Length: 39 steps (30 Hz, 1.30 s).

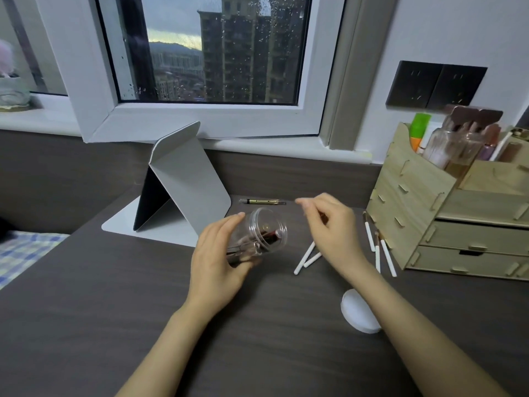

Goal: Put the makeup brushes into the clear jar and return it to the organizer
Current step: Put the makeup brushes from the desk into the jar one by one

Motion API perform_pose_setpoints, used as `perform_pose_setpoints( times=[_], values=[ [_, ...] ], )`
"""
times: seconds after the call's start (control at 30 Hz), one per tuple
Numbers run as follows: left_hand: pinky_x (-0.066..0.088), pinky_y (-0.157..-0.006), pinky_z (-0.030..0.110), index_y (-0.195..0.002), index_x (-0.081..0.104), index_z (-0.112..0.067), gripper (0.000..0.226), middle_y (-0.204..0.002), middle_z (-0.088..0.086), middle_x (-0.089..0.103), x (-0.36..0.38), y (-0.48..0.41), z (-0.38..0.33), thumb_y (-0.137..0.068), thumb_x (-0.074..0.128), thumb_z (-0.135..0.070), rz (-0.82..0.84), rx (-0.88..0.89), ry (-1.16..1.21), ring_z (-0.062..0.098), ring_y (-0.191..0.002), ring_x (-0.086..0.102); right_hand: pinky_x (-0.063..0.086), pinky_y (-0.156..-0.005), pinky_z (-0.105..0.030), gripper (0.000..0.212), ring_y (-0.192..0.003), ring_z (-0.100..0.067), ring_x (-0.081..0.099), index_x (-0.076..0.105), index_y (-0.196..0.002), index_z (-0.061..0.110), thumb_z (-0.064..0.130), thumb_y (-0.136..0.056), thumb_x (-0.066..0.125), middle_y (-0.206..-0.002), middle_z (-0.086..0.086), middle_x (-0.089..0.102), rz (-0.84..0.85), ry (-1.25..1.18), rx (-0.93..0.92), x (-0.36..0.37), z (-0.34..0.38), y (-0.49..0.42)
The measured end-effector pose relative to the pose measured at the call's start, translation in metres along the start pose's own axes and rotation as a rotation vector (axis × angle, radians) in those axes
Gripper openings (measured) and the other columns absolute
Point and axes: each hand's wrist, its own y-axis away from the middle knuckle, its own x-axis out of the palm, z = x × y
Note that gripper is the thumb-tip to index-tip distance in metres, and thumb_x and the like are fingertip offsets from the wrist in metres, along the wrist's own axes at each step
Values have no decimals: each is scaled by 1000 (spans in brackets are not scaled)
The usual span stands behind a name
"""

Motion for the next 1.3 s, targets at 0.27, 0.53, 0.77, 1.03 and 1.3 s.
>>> perform_pose_setpoints(
  times=[0.27, 0.53, 0.77, 1.03, 1.3],
  values=[
    [27, -88, 3, -124, 43, -25, 83, -111, -11, 50, 0, 1, -3, -54, 88, -17, -156, -185, 45, 3, -104, 44, 42, -96, -45, 43, -121, -37, 45, 37, -137, 8, 10, -95, 38, -140, -14, 46, 516, 656, 121, 80, -81, -65],
    [25, -91, 5, -123, 41, -25, 83, -112, -11, 48, 3, -1, 2, -55, 87, -18, -178, -199, 3, 9, -107, 44, 44, -86, -41, 29, -112, -34, 50, 52, -119, 5, 16, -94, 44, -124, -14, 56, 518, 943, 3, 130, -108, -90],
    [28, -90, 11, -125, 41, -24, 82, -112, -13, 47, 4, -1, 3, -56, 87, -21, -165, -207, -8, 11, -107, 44, 46, -83, -41, 26, -108, -36, 51, 56, -112, 1, 7, -90, 45, -118, -18, 57, 422, 786, 53, 116, -93, -78],
    [30, -90, 13, -123, 43, -20, 80, -110, -11, 47, 2, 2, -1, -56, 87, -16, -139, -130, -10, 12, -105, 45, 42, -64, -15, 11, -73, -13, 53, 68, -94, 15, 15, -86, 60, -79, -3, 63, 177, -51, 223, -1, -6, -33],
    [31, -94, 17, -123, 45, -16, 75, -118, 7, 59, 8, 6, -8, -59, 84, -14, 13, 21, -49, 16, -109, 48, 36, -63, -11, 9, -76, -6, 50, 67, -87, 23, 20, -85, 59, -74, 8, 58, 352, 311, 3, -72, 42, 32]
  ],
)
